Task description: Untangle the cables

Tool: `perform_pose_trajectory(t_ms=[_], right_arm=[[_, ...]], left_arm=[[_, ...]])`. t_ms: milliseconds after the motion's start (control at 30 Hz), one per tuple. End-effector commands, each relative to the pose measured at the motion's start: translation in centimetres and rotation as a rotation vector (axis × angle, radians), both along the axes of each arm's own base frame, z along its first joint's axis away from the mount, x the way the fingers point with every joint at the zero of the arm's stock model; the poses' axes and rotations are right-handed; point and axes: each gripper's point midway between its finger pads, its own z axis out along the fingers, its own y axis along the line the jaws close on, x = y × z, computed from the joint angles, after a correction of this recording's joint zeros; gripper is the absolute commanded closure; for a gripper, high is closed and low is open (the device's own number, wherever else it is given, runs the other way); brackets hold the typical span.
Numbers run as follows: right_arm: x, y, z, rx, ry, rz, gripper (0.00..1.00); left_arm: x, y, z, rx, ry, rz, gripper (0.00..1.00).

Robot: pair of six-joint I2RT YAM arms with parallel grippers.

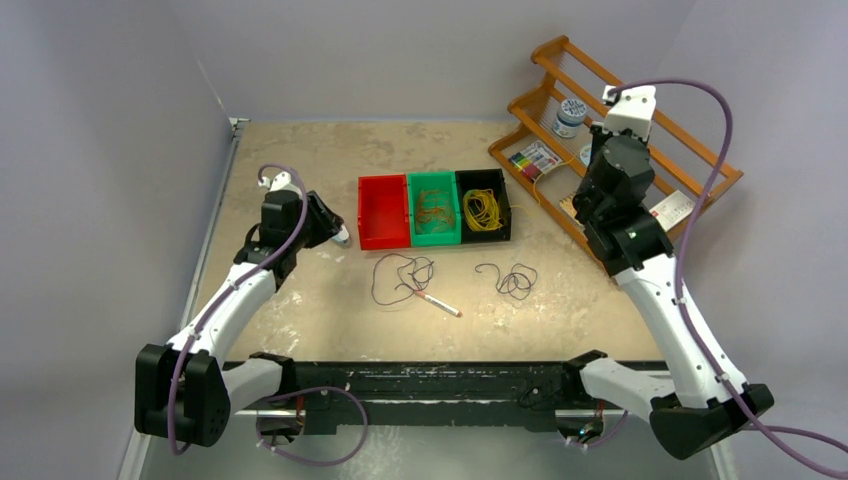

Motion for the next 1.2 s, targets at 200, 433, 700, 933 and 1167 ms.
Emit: perform_pose_trajectory(t_ms=[200, 433, 700, 933, 1167], right_arm=[[0.8, 1.0, 0.9, 0.035, -0.047, 0.065, 1.00], [5.3, 6.0, -11.4, 0.177, 0.197, 0.217, 1.00], [7.0, 6.4, -18.5, 0.151, 0.355, 0.169, 1.00], [5.9, 3.8, -16.3, 0.099, 0.328, 0.047, 1.00], [3.1, 0.6, -9.7, 0.037, 0.224, -0.054, 1.00]], left_arm=[[1.2, -0.4, 2.4, -0.036, -0.081, -0.005, 0.58], [1.2, -0.4, 2.5, -0.037, -0.081, -0.010, 0.58], [1.2, -0.4, 2.4, -0.031, -0.078, -0.011, 0.58], [1.2, -0.5, 2.2, -0.030, -0.074, -0.015, 0.58], [1.2, -0.5, 2.3, -0.029, -0.075, -0.021, 0.58]])
